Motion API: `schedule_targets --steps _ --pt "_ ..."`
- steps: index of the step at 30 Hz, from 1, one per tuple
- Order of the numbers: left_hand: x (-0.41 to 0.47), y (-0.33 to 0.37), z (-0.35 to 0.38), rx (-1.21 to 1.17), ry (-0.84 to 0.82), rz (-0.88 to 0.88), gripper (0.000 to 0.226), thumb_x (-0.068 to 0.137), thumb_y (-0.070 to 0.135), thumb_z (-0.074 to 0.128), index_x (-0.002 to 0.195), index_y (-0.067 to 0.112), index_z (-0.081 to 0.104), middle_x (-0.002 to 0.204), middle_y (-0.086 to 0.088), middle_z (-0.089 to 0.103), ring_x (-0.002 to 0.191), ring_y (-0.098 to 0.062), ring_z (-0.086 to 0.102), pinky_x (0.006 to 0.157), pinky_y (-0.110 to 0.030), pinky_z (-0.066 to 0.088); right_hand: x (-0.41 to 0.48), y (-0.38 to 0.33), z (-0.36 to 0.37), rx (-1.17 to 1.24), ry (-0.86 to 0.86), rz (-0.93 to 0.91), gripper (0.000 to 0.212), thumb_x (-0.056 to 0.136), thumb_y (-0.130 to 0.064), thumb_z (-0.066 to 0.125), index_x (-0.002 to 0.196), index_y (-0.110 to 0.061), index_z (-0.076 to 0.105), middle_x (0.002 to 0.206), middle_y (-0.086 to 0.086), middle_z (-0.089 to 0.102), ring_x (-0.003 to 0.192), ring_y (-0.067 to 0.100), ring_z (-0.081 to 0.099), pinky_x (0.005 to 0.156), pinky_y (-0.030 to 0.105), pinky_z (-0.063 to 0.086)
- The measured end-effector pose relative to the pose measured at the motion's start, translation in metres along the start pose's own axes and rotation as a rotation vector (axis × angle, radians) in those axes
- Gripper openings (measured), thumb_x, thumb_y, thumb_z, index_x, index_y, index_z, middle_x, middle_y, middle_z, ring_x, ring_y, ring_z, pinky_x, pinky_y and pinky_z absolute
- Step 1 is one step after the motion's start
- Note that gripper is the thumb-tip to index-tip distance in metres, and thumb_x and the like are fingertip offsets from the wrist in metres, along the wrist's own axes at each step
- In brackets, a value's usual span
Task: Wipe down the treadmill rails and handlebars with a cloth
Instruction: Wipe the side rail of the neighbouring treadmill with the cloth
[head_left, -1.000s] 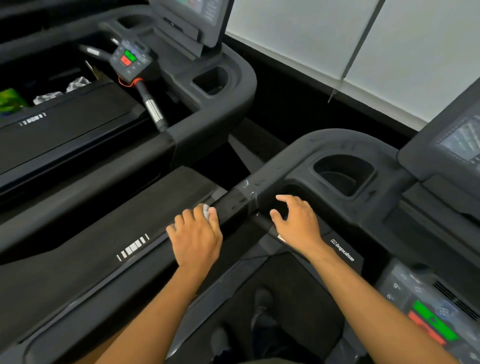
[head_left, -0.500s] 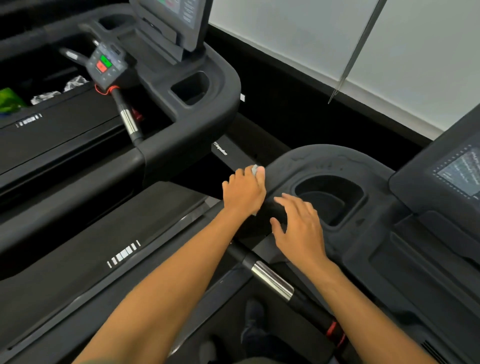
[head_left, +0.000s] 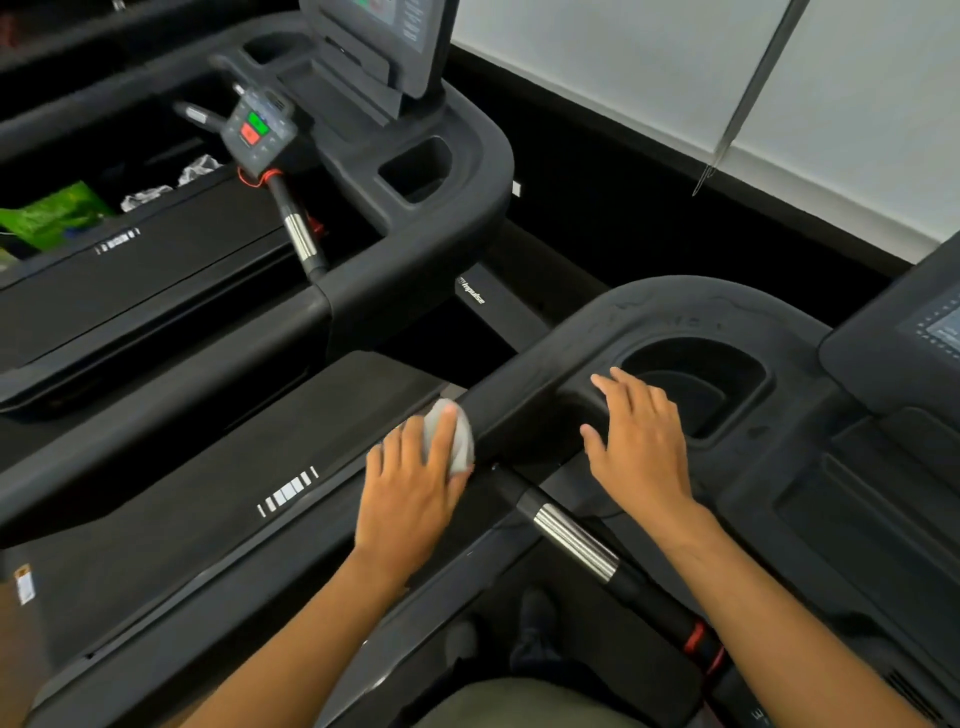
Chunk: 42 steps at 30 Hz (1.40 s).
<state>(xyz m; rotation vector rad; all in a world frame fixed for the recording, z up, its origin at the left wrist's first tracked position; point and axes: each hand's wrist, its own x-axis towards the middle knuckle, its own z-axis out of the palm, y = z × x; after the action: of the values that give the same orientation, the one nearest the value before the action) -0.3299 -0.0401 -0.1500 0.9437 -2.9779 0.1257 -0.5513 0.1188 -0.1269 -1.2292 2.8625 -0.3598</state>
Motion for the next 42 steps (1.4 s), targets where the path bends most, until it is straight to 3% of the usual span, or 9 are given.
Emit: schedule_targets --steps 4,9,14,21,25,30,35,39,42 --pt "-0.066 -0.049 0.002 0.028 -0.023 0.002 0.072 0.104 0.044 0.039 0.166 0.011 0.021 0.145 -0.025 0.045 0.127 -0.043 0.050 0.101 -0.055 0.045 -0.003 -0.006 -0.004 -0.012 0.028 0.043 0.066 0.086 -0.035 0.073 0.144 -0.014 0.049 0.149 0.010 0.049 0.130 0.027 0.049 0.106 0.042 0.044" --pt "-0.084 -0.065 0.007 -0.004 0.013 -0.033 0.074 0.098 0.044 0.040 0.163 0.010 0.030 0.145 -0.028 0.046 0.123 -0.048 0.052 0.099 -0.061 0.043 0.004 0.003 -0.013 -0.039 0.009 0.239 0.079 0.086 -0.045 0.073 0.149 -0.009 0.041 0.144 0.012 0.053 0.129 0.031 0.049 0.107 0.044 0.041" --pt "-0.037 -0.032 0.011 -0.017 -0.008 -0.028 0.073 0.101 0.043 0.041 0.161 0.003 0.031 0.134 -0.032 0.050 0.108 -0.048 0.056 0.087 -0.059 0.046 0.012 0.015 -0.019 -0.059 -0.137 0.292 0.079 0.090 -0.062 0.060 0.148 -0.012 0.043 0.140 0.009 0.055 0.128 0.028 0.048 0.108 0.040 0.038" --pt "0.064 0.046 0.001 -0.018 0.005 0.102 0.074 0.105 0.045 0.046 0.162 0.004 0.022 0.133 -0.027 0.048 0.102 -0.040 0.056 0.083 -0.051 0.047 0.013 0.017 -0.019 0.017 -0.155 0.294 0.070 0.092 -0.057 0.061 0.144 -0.012 0.048 0.138 0.008 0.056 0.127 0.027 0.049 0.105 0.038 0.044" --pt "0.137 0.108 -0.014 -0.112 -0.129 0.079 0.073 0.106 0.053 0.034 0.160 0.004 0.027 0.123 -0.022 0.057 0.096 -0.036 0.060 0.078 -0.046 0.049 0.015 0.018 -0.018 0.002 -0.159 0.287 0.070 0.092 -0.057 0.061 0.144 -0.012 0.049 0.137 0.008 0.056 0.126 0.026 0.049 0.103 0.037 0.045" --pt "0.212 0.130 -0.029 -0.418 -0.213 0.017 0.066 0.109 0.049 0.029 0.160 0.007 0.025 0.146 -0.021 0.050 0.124 -0.041 0.057 0.100 -0.055 0.045 0.016 0.024 -0.017 -0.001 -0.166 0.269 0.071 0.092 -0.058 0.060 0.144 -0.012 0.048 0.137 0.007 0.056 0.126 0.026 0.049 0.102 0.036 0.045" --pt "0.225 0.113 -0.018 -0.347 -0.283 0.035 0.070 0.100 0.053 0.015 0.152 0.011 0.036 0.157 -0.016 0.042 0.127 -0.041 0.052 0.098 -0.059 0.042 0.018 0.026 -0.016 -0.016 -0.173 0.241 0.069 0.092 -0.057 0.060 0.142 -0.010 0.051 0.133 0.009 0.058 0.122 0.027 0.051 0.099 0.036 0.047" --pt "0.169 0.092 -0.003 -0.126 -0.159 0.140 0.078 0.104 0.051 -0.005 0.146 0.009 0.046 0.140 -0.019 0.057 0.097 -0.033 0.062 0.070 -0.046 0.047 0.018 0.026 -0.019 -0.033 -0.172 0.238 0.069 0.091 -0.056 0.061 0.140 -0.008 0.053 0.131 0.010 0.059 0.120 0.027 0.053 0.097 0.036 0.048" --pt "0.122 0.073 -0.012 -0.158 -0.028 0.097 0.065 0.109 0.051 0.025 0.155 0.009 0.040 0.117 -0.014 0.064 0.092 -0.029 0.064 0.076 -0.044 0.054 0.019 0.025 -0.019 -0.033 -0.188 0.239 0.069 0.092 -0.056 0.061 0.140 -0.008 0.052 0.132 0.011 0.059 0.122 0.028 0.052 0.098 0.037 0.048"
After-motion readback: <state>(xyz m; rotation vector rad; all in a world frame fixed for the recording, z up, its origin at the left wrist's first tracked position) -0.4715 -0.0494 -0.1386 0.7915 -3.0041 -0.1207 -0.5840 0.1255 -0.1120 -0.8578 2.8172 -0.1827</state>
